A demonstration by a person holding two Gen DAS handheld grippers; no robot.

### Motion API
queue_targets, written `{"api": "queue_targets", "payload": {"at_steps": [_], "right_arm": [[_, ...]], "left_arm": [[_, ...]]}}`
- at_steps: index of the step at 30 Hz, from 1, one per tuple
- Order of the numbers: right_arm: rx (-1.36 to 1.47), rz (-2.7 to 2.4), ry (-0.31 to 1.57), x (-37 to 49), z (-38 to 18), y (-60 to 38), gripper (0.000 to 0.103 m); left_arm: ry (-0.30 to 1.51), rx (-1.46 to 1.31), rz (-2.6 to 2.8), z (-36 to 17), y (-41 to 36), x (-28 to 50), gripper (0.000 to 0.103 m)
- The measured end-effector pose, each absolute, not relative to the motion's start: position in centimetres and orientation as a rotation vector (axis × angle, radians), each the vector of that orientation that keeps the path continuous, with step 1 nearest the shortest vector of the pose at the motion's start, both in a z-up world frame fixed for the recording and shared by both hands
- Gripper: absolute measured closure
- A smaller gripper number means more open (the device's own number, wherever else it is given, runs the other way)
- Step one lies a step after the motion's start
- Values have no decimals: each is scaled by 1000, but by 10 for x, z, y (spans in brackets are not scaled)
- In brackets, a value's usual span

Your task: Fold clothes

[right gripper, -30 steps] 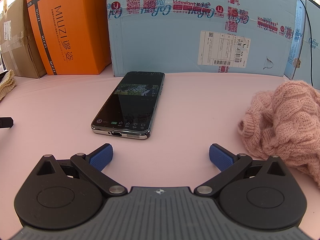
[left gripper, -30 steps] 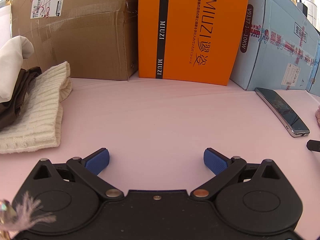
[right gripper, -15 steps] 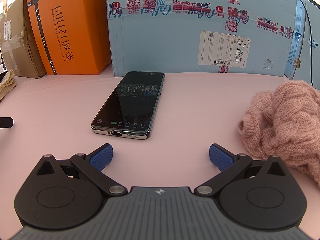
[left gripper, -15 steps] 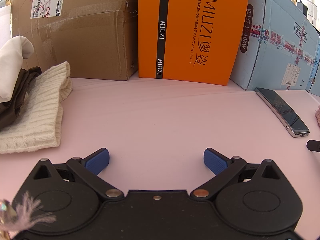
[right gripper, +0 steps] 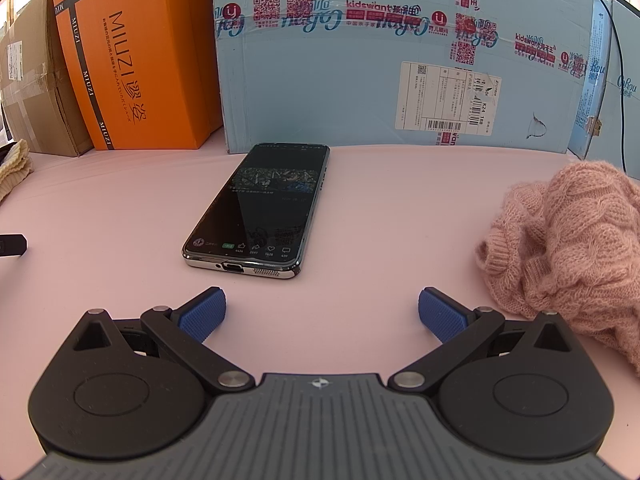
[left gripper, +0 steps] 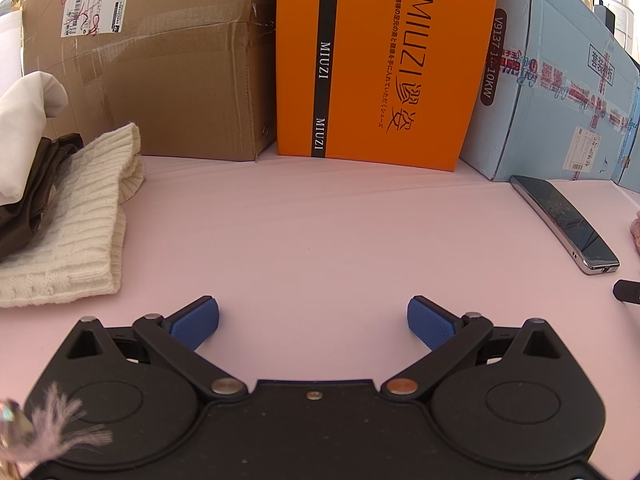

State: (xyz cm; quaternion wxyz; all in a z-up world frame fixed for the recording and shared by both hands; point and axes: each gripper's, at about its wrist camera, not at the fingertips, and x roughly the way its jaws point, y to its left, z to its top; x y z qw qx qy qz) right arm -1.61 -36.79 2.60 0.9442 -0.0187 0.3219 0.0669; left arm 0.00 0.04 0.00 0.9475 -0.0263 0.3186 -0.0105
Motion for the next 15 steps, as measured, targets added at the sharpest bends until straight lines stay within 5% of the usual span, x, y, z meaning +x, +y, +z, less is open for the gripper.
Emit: {"api": "queue_targets", "payload": {"at_steps": [15], "right_arm": [[-38,136,656,-16,25,-367,0]], "left_arm": [[649,-54,-21,0,1,0,0]]}}
